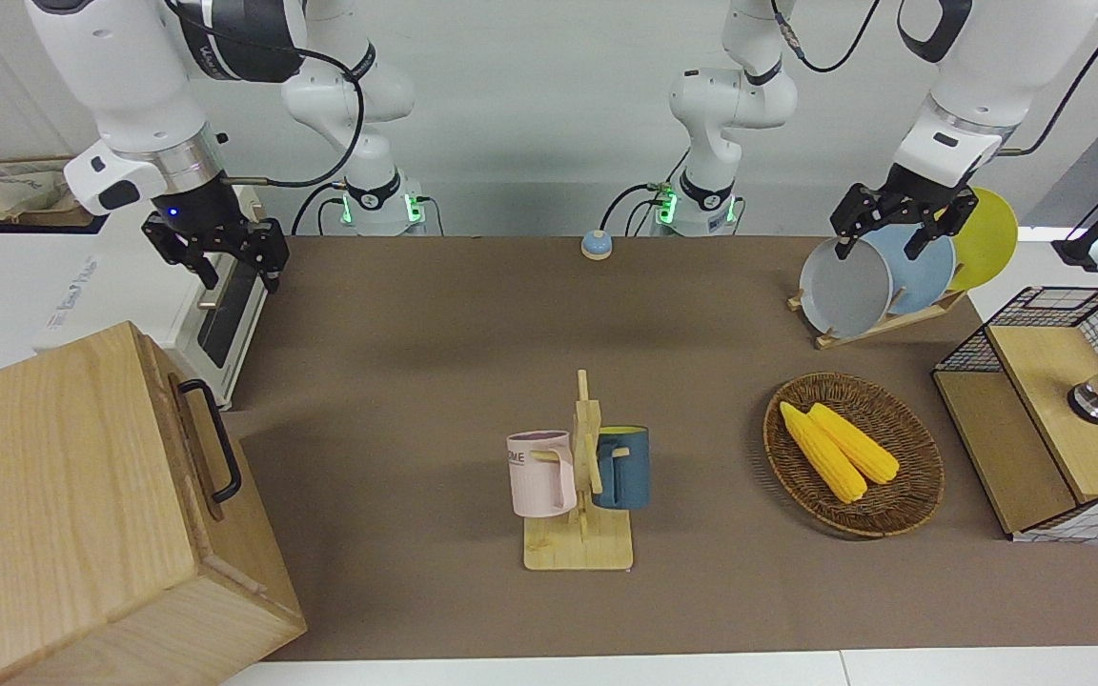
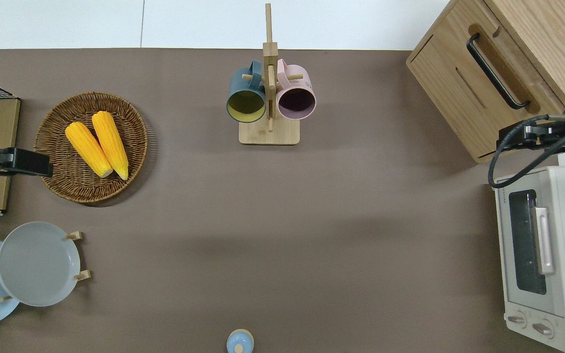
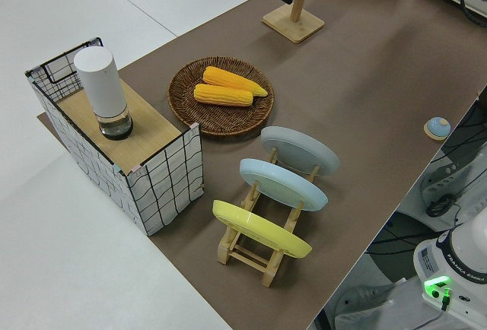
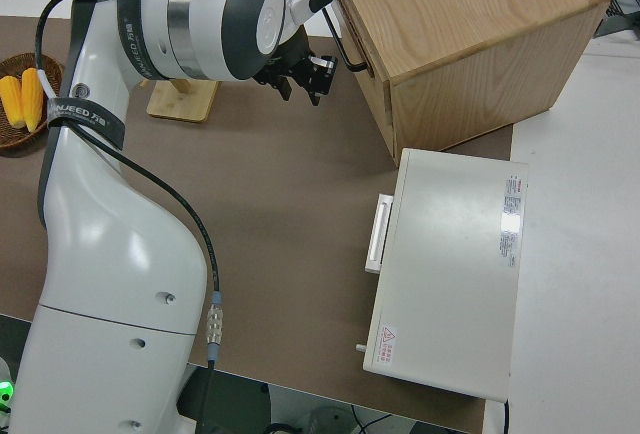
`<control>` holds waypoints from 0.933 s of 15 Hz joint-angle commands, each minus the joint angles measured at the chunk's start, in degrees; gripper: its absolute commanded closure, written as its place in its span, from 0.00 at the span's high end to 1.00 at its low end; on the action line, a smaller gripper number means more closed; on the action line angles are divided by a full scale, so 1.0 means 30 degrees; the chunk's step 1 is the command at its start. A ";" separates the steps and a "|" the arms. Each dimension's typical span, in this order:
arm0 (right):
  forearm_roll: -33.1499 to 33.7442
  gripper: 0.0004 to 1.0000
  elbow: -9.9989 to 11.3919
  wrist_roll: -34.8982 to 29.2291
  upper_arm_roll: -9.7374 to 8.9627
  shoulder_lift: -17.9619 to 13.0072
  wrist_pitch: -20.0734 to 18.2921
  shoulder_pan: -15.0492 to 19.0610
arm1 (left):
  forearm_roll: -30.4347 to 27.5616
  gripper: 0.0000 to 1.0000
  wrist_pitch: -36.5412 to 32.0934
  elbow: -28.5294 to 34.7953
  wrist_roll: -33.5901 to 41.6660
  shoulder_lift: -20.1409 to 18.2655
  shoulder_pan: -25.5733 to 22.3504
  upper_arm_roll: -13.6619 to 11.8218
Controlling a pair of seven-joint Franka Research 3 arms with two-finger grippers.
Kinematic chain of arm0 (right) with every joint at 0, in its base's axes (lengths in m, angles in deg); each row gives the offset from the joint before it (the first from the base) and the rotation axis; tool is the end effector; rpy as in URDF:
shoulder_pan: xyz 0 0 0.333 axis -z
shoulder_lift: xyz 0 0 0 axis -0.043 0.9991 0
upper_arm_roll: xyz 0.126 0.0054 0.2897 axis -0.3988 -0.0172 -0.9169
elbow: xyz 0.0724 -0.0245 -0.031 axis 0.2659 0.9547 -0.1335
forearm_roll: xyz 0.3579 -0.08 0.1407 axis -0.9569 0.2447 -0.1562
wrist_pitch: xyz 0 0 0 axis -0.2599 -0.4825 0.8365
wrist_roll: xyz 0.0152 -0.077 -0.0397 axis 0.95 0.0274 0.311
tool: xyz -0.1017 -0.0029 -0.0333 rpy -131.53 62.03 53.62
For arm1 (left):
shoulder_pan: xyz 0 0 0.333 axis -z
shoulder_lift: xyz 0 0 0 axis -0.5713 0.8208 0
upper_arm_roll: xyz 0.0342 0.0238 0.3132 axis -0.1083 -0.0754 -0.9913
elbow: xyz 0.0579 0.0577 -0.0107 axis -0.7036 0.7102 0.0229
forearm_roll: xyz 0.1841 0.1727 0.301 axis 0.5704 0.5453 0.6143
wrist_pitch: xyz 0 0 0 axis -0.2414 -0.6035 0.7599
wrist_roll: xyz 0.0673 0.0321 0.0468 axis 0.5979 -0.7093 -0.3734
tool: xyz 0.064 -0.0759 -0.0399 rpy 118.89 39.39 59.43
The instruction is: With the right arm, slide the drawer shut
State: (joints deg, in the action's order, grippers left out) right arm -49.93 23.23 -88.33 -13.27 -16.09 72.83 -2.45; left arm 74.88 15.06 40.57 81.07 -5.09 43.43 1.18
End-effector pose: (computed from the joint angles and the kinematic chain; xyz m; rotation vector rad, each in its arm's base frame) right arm 0.5962 -0.0099 0.6187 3.1204 -0.1714 0.0444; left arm 0.5670 -0.0022 0.6385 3.1277 -0.0749 0.0399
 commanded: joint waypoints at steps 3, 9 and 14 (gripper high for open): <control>0.0206 0.99 0.0284 0.1249 0.0252 -0.0250 0.0099 0.0115 | 0.0239 1.00 0.0008 -0.0390 0.0144 0.0253 0.0329 -0.0318; -0.0145 0.99 0.0225 0.2513 0.0370 -0.0250 0.0011 0.0202 | 0.0239 1.00 0.0008 -0.0390 0.0144 0.0253 0.0329 -0.0318; -0.0497 0.99 0.0050 0.2455 0.0370 -0.0221 0.0011 0.0203 | 0.0210 1.00 0.0008 -0.0390 0.0144 0.0253 0.0329 -0.0318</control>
State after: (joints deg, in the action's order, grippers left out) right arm -50.02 23.12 -82.57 -11.98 -16.12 72.82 -2.38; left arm 74.88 15.06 40.57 81.07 -5.09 43.43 1.18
